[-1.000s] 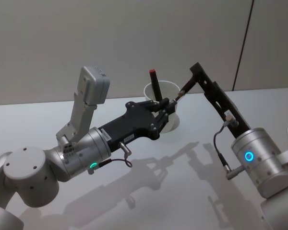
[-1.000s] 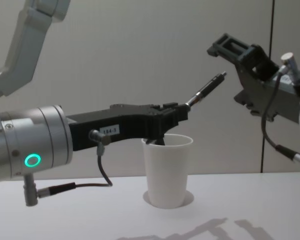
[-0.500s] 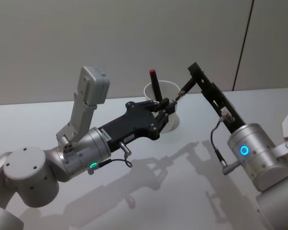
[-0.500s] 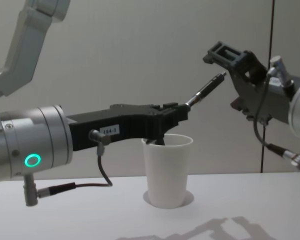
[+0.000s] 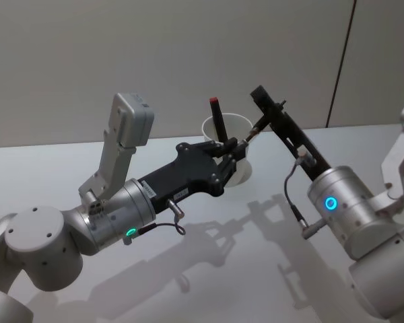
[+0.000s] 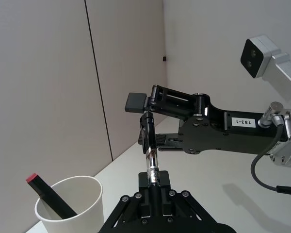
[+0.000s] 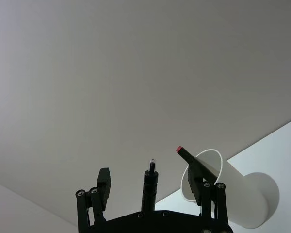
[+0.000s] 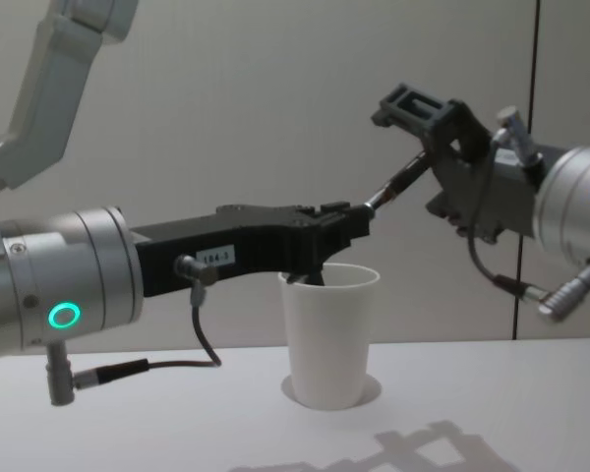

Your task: Place the pen into the pen holder.

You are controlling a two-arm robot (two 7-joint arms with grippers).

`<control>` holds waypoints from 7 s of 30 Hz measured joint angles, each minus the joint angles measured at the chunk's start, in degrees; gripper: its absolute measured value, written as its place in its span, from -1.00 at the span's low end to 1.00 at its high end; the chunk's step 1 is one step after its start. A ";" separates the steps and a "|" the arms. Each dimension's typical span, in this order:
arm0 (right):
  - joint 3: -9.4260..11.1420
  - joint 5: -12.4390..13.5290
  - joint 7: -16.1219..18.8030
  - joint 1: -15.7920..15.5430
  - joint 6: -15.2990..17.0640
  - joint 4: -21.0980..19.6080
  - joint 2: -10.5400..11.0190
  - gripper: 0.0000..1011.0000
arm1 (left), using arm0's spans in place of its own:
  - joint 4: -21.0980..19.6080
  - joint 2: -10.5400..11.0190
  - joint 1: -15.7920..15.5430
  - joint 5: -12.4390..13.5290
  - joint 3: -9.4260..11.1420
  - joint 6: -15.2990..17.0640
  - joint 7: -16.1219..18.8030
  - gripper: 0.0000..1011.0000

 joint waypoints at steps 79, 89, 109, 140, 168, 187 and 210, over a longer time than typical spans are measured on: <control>-0.90 -0.25 -1.87 2.11 2.92 1.81 -1.30 -0.75 | 0.00 0.00 0.00 0.00 0.00 0.00 0.00 0.48; -0.93 -0.25 -1.71 2.11 2.81 1.79 -1.21 -0.75 | 0.00 0.00 0.00 0.00 0.00 0.00 0.00 0.98; -0.46 -3.25 0.40 1.59 -0.64 0.84 0.44 -0.75 | 0.00 0.00 0.00 0.01 0.01 0.00 0.00 0.98; 2.28 -9.86 4.92 4.41 -2.84 1.71 4.12 -0.75 | 0.00 0.00 0.00 0.00 0.00 0.00 0.00 0.98; 1.49 -29.17 15.93 11.70 -0.86 8.67 5.59 -0.75 | 0.00 0.00 0.00 0.01 0.00 0.00 0.00 0.98; 0.61 -37.59 18.64 15.10 -4.58 13.48 4.72 -0.75 | 0.00 0.00 0.00 0.00 0.00 0.00 0.00 0.98; -0.06 -42.87 20.24 18.79 -9.17 20.81 3.03 -0.75 | 0.00 0.00 0.00 0.00 0.00 0.00 0.00 0.98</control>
